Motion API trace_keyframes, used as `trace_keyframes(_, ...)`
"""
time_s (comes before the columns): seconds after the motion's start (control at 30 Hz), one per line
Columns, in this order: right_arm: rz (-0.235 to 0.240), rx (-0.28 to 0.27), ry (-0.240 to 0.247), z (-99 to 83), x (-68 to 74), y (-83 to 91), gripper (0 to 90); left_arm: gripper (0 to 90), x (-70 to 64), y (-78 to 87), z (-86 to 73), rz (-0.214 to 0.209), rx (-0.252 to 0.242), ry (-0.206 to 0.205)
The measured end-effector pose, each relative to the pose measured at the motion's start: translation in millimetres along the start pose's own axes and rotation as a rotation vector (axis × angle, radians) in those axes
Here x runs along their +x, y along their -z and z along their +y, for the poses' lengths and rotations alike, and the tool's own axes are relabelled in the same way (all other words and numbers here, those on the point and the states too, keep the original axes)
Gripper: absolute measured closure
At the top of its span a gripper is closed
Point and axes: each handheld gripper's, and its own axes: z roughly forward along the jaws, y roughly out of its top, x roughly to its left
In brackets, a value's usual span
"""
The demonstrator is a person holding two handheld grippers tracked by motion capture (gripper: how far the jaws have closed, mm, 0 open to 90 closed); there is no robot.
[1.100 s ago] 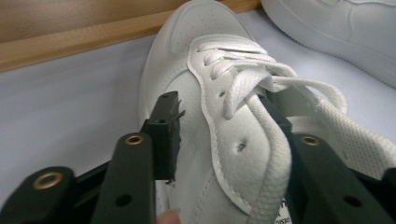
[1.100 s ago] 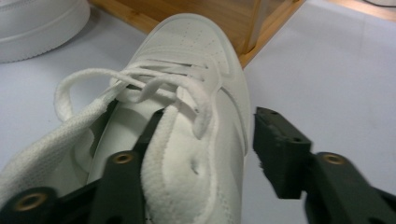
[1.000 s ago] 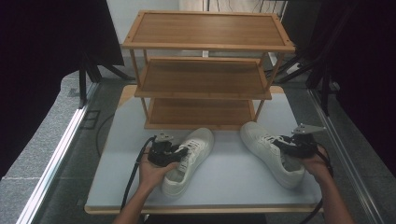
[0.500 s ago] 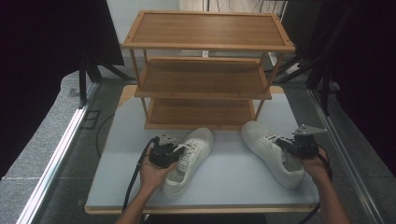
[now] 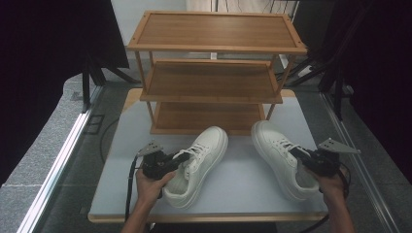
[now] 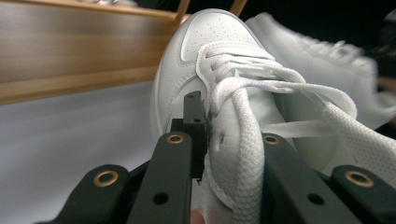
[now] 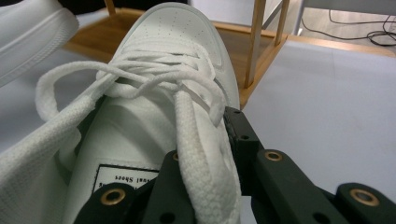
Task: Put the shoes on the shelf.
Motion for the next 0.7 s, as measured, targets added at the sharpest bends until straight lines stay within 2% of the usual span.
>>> trace_keyframes(0.07,-0.002,-0.009,-0.014,-0.7,1.7,1.6,82.3,81.6,-0.7,2.3,0.2,-0.012,-0.014,0.006)
trace_keyframes(0.1,0.0,-0.028,-0.038,-2.5,4.9,4.3,82.3,81.6,-1.3,6.2,0.7,-0.029,-0.036,0.02)
trace_keyframes(0.2,0.007,-0.05,-0.063,-4.6,7.9,6.5,82.3,81.6,-1.0,9.2,1.3,-0.042,-0.046,0.028)
trace_keyframes(0.23,0.022,-0.075,-0.091,-7.1,10.2,8.3,82.3,81.5,-0.3,12.7,1.1,-0.054,-0.061,0.036)
trace_keyframes(0.27,0.022,-0.075,-0.091,-7.1,10.2,8.3,82.3,81.6,-0.3,12.7,1.1,-0.054,-0.061,0.036)
trace_keyframes(0.3,0.048,-0.083,-0.106,-7.0,10.1,8.6,82.3,81.6,1.0,16.3,1.2,-0.062,-0.07,0.045)
trace_keyframes(0.47,0.052,-0.096,-0.103,-4.4,13.7,10.4,82.2,81.6,2.9,23.2,1.5,-0.06,-0.094,0.059)
trace_keyframes(0.57,0.084,-0.117,-0.139,-6.6,15.9,10.2,82.2,81.5,4.8,31.4,1.0,-0.067,-0.119,0.071)
trace_keyframes(0.7,0.099,-0.126,-0.156,-7.0,17.9,10.4,82.2,81.5,7.0,39.9,0.3,-0.076,-0.147,0.095)
